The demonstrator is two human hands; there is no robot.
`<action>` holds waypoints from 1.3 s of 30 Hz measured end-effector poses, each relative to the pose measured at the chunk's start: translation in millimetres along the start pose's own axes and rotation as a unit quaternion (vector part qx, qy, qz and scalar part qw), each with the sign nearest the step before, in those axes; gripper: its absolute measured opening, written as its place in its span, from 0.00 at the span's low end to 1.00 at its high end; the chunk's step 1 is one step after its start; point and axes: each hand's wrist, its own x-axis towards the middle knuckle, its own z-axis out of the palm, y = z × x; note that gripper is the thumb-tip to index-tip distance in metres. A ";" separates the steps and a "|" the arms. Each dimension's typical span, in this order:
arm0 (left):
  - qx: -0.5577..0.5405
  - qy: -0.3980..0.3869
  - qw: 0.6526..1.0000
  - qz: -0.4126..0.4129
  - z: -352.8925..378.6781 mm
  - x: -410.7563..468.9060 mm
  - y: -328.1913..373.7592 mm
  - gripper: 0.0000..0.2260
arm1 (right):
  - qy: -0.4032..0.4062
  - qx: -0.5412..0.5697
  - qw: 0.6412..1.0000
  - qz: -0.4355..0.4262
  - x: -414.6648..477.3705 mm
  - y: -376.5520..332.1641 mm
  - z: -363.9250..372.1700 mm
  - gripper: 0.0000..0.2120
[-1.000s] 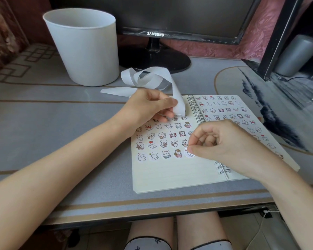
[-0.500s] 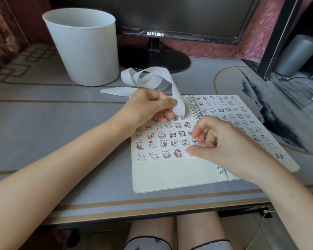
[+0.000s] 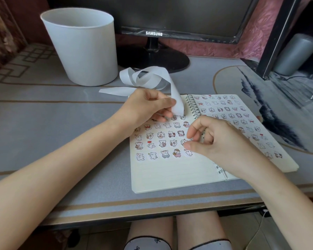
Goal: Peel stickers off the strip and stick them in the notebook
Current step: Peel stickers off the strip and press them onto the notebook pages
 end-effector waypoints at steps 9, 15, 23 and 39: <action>0.003 -0.001 1.000 0.001 0.2 -0.3 0.2 0.05 | -0.033 0.050 0.998 0.007 -3.2 2.0 -5.0 0.09; 0.002 -0.003 1.000 0.005 -0.1 -0.5 0.3 0.05 | -0.046 0.041 0.998 0.008 -1.8 -0.1 -7.1 0.09; -0.012 -0.007 1.000 0.009 -0.7 0.3 -1.2 0.06 | -0.046 0.047 0.998 0.006 -0.2 0.1 -6.6 0.08; -0.034 0.010 0.997 0.062 -1.0 -1.6 3.1 0.09 | 0.158 0.175 0.969 -0.078 40.8 -2.8 3.7 0.08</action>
